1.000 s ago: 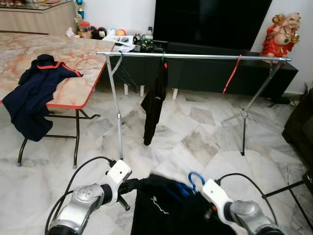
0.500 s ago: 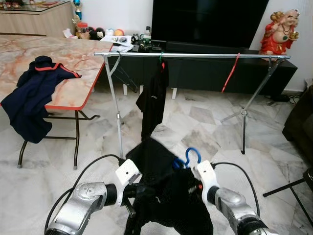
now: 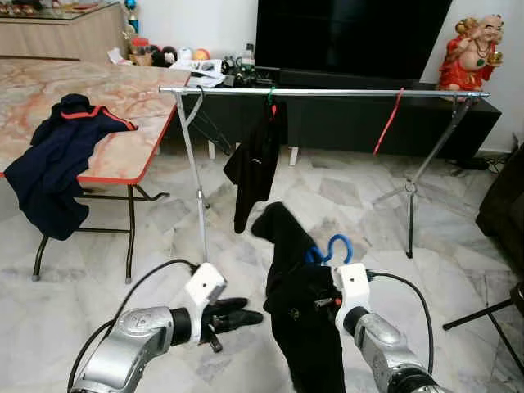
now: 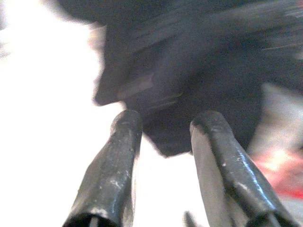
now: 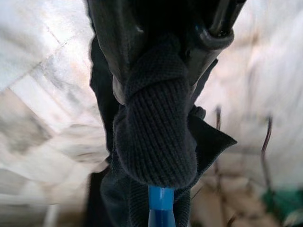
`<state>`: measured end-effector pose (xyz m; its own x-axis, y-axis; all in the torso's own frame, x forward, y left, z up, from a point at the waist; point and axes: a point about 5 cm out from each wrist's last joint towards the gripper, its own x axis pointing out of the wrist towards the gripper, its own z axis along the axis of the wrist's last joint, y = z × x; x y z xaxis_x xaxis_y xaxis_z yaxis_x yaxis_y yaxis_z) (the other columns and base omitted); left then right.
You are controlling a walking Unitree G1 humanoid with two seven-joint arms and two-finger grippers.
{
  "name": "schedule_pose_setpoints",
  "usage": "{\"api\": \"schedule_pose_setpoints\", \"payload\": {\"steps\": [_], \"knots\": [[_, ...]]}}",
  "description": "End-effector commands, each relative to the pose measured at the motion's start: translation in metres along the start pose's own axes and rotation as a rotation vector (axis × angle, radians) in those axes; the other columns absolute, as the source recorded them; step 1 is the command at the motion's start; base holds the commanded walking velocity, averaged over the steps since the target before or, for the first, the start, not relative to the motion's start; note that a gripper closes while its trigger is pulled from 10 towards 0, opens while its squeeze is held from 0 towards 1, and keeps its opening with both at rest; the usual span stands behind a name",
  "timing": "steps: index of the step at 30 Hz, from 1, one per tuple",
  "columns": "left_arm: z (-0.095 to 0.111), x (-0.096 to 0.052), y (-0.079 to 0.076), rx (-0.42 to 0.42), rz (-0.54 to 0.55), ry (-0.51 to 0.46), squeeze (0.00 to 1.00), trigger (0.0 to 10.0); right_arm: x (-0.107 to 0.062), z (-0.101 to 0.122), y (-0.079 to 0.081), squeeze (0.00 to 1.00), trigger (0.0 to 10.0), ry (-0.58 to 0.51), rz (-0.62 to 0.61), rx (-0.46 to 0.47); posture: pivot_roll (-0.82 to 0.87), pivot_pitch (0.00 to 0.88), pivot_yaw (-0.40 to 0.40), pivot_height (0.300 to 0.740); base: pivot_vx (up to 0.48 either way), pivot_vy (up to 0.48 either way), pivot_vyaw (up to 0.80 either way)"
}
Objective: Hang hanger
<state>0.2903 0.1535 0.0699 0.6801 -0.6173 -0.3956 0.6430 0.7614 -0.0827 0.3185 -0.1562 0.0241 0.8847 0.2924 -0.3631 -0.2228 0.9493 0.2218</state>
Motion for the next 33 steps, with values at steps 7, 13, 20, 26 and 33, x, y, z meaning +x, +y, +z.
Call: {"api": "schedule_pose_setpoints", "payload": {"steps": [7, 13, 20, 26, 33], "knots": [[-0.059, -0.017, 0.039, -0.114, 0.462, 0.138, 0.00, 10.0, -0.023, -0.031, -0.031, 0.00, 0.0, 0.001, -0.246, 0.220, 0.16, 0.000, -0.041, 0.740, 0.000, 0.000, 0.00], [-0.098, -0.026, 0.037, -0.181, 0.603, 0.195, 0.00, 10.0, -0.049, -0.073, -0.043, 0.00, 0.0, 0.142, -0.357, 0.189, 0.15, 0.000, -0.039, 0.740, 0.000, 0.000, 0.00], [-0.133, -0.039, 0.027, -0.290, 0.705, 0.230, 0.00, 10.0, -0.076, -0.107, -0.050, 0.00, 10.0, 0.233, -0.451, 0.191, 0.16, 0.004, -0.040, 0.740, 0.000, 0.000, 0.00], [-0.156, -0.048, 0.015, -0.328, 0.756, 0.289, 0.00, 10.0, -0.090, -0.125, -0.050, 0.00, 10.0, 0.284, -0.493, 0.167, 0.15, 0.011, -0.037, 0.740, 0.000, 0.000, 0.00], [-0.164, -0.046, 0.006, -0.409, 0.783, 0.292, 0.00, 10.0, -0.092, -0.131, -0.046, 0.00, 10.0, 0.308, -0.482, 0.172, 0.15, 0.014, -0.035, 0.740, 0.000, 0.000, 0.00]]}}
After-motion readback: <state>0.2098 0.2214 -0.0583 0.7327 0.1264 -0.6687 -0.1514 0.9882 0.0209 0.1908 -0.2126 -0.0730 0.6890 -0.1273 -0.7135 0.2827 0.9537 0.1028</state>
